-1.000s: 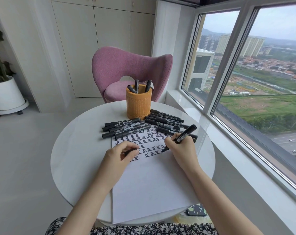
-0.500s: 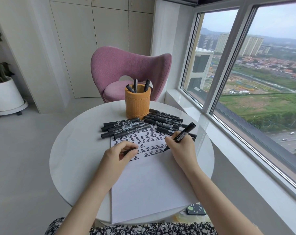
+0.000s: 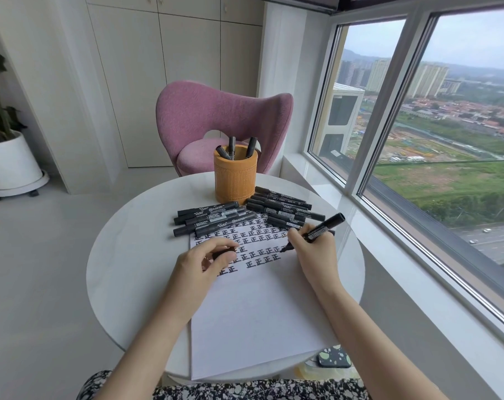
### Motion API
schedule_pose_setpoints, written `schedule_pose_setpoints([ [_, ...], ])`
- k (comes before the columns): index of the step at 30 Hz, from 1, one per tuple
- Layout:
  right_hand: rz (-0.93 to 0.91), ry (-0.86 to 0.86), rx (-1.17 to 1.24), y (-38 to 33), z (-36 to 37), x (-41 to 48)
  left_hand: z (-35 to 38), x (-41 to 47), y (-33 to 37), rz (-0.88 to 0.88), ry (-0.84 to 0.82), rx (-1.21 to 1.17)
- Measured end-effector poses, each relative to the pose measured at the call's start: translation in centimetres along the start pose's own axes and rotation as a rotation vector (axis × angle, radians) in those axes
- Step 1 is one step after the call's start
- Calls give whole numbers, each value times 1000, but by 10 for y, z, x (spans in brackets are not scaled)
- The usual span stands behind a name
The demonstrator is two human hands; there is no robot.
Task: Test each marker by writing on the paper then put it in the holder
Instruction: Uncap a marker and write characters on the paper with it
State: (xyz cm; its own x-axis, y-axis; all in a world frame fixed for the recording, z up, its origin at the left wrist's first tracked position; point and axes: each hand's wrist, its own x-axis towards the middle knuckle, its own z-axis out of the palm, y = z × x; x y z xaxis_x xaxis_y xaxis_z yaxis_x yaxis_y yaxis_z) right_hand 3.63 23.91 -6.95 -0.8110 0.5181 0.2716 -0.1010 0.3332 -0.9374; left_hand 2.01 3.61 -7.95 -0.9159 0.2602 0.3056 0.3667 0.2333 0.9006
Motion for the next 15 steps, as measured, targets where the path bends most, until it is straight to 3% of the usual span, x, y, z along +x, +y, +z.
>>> schedule_pose_setpoints([
  [6, -29, -8, 157, -9, -3, -1, -2, 1, 3, 4, 51, -14],
  [12, 142, -207, 442, -30, 3, -8, -1, 3, 3, -25, 78, -149],
  [15, 148, -268, 426, -38, 14, -15, -1, 4, 4, -26, 76, -188],
])
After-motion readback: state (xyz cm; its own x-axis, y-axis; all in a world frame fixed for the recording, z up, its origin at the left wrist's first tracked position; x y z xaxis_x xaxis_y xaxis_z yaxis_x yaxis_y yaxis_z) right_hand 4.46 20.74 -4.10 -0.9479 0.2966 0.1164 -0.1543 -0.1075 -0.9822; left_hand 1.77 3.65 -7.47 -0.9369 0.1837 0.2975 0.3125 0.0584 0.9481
